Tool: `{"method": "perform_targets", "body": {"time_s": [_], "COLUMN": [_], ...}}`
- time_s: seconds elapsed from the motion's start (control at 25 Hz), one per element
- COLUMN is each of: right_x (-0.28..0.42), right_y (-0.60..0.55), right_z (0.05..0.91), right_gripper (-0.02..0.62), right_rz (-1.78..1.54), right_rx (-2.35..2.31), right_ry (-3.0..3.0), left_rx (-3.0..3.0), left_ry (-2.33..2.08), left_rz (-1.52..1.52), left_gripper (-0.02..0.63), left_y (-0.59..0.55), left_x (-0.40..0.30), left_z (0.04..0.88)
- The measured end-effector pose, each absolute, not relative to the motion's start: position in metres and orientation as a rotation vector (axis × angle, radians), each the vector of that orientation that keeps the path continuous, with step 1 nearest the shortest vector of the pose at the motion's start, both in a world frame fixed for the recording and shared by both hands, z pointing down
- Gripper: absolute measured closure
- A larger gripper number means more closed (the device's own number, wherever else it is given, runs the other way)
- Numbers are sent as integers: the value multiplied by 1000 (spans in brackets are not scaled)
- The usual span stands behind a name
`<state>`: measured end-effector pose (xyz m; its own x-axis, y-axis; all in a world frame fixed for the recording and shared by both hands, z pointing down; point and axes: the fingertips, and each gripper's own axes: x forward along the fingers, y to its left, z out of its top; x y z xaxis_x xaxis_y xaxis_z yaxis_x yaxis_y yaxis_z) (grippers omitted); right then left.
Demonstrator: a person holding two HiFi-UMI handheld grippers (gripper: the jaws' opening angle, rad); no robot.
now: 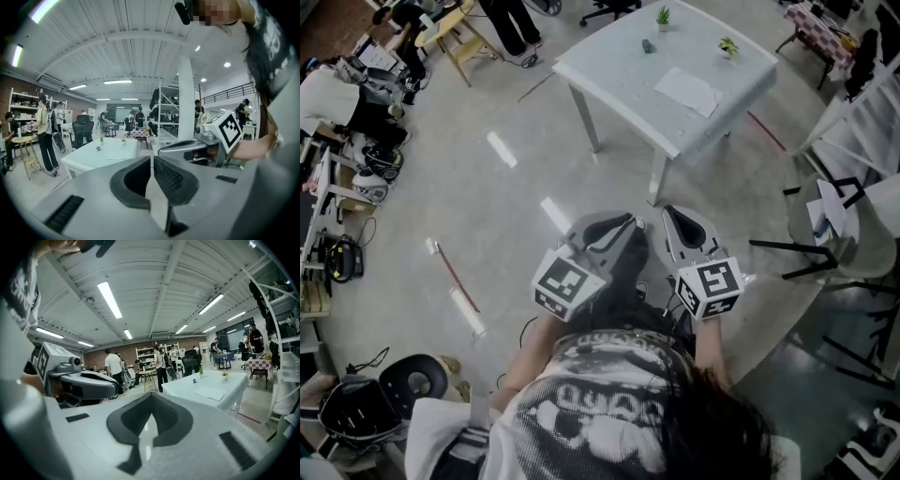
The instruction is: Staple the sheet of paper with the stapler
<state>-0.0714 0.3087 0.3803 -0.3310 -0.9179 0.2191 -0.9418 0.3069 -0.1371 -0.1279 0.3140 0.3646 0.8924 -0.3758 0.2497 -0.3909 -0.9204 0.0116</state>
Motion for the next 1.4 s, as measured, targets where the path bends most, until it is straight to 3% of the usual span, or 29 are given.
{"method": "perform_targets", "body": {"time_s": [1.4], "right_x": [89], "right_y": [-2], "right_z": [405], "right_gripper": [597], "right_rz": [532], "right_rx": [1971], "right_ry": [-2098], "left_rx": [3000], "left_ry": [-237], "left_rz": [298], "left_gripper": [586], "left_y": [-30], "left_x": [27], "left_z": [373]}}
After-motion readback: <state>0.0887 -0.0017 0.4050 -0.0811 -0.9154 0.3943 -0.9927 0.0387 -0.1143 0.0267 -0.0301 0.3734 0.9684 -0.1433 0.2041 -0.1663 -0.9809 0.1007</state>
